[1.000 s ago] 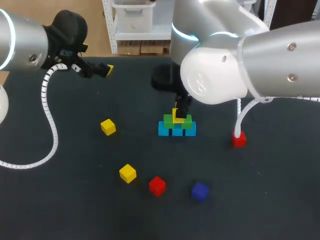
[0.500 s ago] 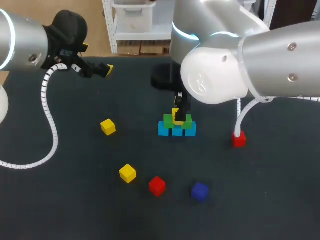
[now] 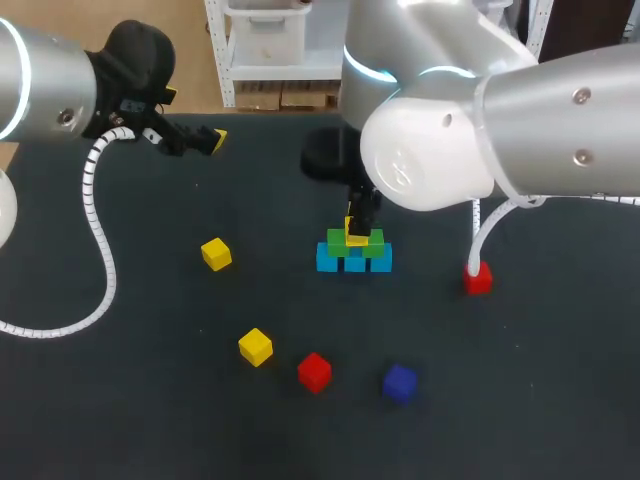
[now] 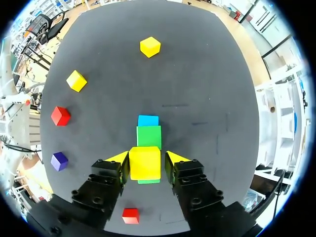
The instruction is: Place the blue cubes, place green cubes on the blue cubes, place the yellow cubes on the green cubes, then place the red cubes on the yellow cubes, and place purple cube on the red cubes.
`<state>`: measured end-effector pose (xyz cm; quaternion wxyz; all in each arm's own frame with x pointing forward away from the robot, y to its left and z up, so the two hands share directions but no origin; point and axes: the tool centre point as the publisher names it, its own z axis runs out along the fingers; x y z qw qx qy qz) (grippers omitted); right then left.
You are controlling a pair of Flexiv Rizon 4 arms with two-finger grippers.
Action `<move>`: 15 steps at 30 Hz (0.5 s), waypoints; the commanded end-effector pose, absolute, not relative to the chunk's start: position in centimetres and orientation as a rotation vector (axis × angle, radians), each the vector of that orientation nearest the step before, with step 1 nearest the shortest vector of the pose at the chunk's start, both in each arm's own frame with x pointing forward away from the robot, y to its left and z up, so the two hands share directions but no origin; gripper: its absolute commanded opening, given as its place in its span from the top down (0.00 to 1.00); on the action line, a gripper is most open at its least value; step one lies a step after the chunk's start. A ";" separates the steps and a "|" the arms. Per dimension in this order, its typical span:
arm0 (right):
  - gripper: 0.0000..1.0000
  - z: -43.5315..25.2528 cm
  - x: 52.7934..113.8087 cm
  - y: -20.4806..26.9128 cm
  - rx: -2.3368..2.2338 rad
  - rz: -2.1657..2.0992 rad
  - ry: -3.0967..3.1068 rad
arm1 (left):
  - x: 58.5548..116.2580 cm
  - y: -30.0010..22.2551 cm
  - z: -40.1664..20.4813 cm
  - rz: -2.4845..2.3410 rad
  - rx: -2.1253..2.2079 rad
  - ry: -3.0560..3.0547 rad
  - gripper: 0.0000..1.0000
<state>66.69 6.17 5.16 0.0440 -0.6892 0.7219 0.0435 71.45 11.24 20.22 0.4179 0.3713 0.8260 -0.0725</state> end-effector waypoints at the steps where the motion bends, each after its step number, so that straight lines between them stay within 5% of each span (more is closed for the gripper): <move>1: 0.56 5.1 66.8 6.1 -2.104 0.130 2.205 | 71.5 11.4 20.2 -0.188 0.935 2.069 0.00; 15: 0.60 5.0 66.9 6.4 -2.099 0.137 2.209 | 71.5 11.4 20.2 -0.188 0.935 2.069 0.00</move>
